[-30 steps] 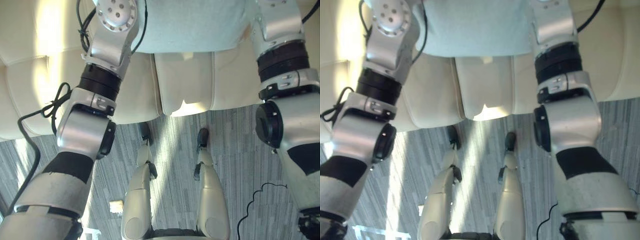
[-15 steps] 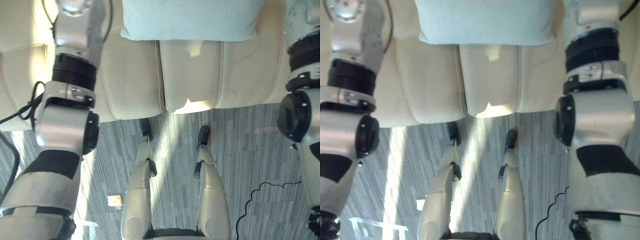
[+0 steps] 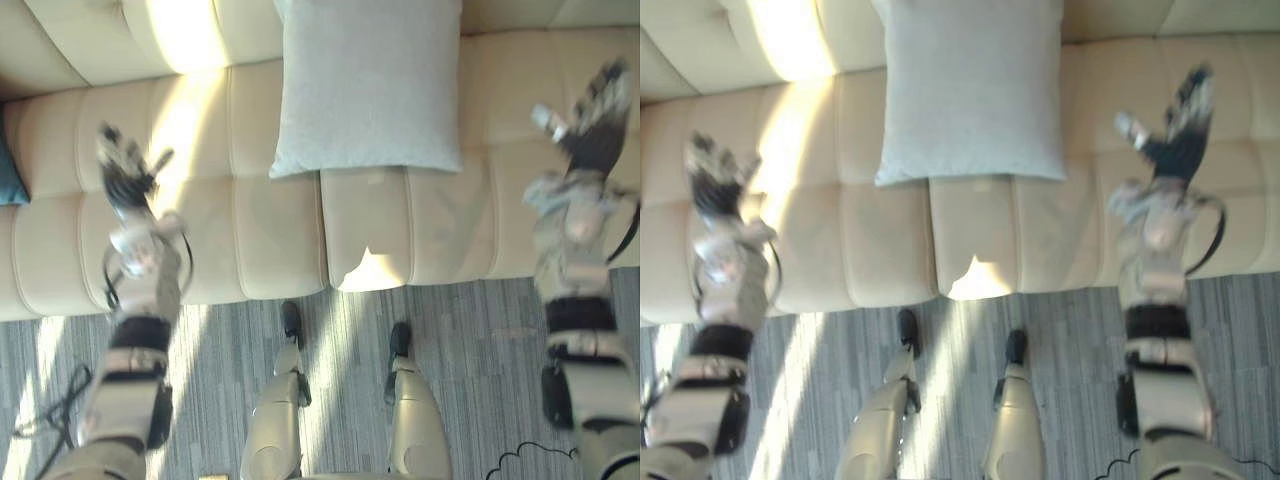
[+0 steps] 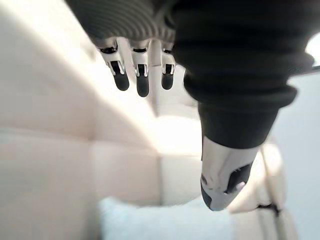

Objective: Pick up cushions and gather them together orderly.

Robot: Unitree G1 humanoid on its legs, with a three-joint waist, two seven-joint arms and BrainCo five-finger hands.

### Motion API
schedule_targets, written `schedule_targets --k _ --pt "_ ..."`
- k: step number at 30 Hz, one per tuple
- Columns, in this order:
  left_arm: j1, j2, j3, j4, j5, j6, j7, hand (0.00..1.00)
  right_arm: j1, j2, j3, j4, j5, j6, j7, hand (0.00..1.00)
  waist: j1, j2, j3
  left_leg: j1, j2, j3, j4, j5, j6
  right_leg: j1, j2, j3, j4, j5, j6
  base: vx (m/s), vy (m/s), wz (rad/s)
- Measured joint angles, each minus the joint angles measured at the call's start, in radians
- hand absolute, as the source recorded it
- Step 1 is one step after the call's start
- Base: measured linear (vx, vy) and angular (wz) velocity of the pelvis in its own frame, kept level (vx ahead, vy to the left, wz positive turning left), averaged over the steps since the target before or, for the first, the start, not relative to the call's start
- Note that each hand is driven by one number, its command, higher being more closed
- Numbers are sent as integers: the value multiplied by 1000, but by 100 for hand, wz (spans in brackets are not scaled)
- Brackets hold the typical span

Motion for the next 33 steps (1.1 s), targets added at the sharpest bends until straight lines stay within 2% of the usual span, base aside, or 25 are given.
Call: schedule_targets --k 3,5,10,11,12,13,14,16,19,24,27,30,33 --pt "137 -73 -45 50 84 22 -52 0 159 124 12 38 -39 4 49 0 -5 -19 -42 49 1 3 0 -1 -1 64 3 -5 -33 0 0 70 -49 -2" --pt "204 -109 -52 147 158 40 -86 0 246 187 38 180 -80 15 81 0 -7 -29 -85 105 5 20 -1 -19 -19 128 8 -4 -68 -9 -11 5 -19 -14" --pt "251 -151 -50 324 276 70 -102 0 336 241 40 420 -150 50 108 0 -8 -22 -148 170 19 22 -7 -80 -26 192 24 -4 -79 -30 -9 -109 18 -4" --pt "264 -159 -49 362 303 78 -105 0 363 247 39 468 -158 63 118 0 -10 -24 -168 174 16 22 -7 -96 -37 199 22 -3 -89 -32 -9 -97 75 13" --pt "267 -161 -48 389 319 81 -105 0 383 263 36 499 -158 70 122 0 -15 -47 -182 177 5 27 2 -120 -45 202 1 5 -106 -35 -10 20 76 -8" --pt "282 -167 -45 428 345 91 -107 0 403 270 34 545 -158 75 125 0 -7 -60 -187 193 -17 32 58 -115 -24 222 -8 13 -122 -38 -4 71 76 -23" --pt "303 -170 -45 451 362 101 -109 0 416 274 35 564 -158 85 125 0 -5 -55 -193 229 -21 36 32 -143 -5 253 -3 26 -136 -38 -3 104 50 -22" --pt "324 -166 -38 460 374 114 -109 0 430 292 12 562 -157 93 130 0 -21 -68 -202 264 -39 39 -7 -143 -6 269 -12 33 -144 -38 -4 16 87 2" --pt "333 -165 -35 464 392 115 -109 0 441 298 5 569 -158 96 134 0 -15 -75 -218 281 -45 39 -7 -143 -6 285 -14 46 -144 -39 -6 -6 44 3" --pt "337 -171 -30 484 409 117 -109 0 436 300 -3 593 -157 101 134 0 -14 -56 -243 297 -42 38 -7 -143 -6 301 -7 52 -146 -38 -14 56 -8 0" --pt "338 -170 -29 486 412 117 -109 0 422 300 -5 607 -157 102 133 0 -13 -56 -243 301 -40 36 -7 -146 -5 305 -4 52 -146 -29 -26 94 -23 2" --pt "327 -170 -29 487 413 118 -109 0 400 303 -6 630 -157 106 132 0 -12 -68 -237 308 -39 38 -7 -154 -15 310 -3 56 -144 -28 -26 126 -24 -6" --pt "303 -165 -29 490 419 120 -107 0 360 308 -5 631 -157 108 128 0 -10 -92 -219 306 -35 68 0 -152 -11 284 1 84 -121 -16 -15 126 -12 -30"
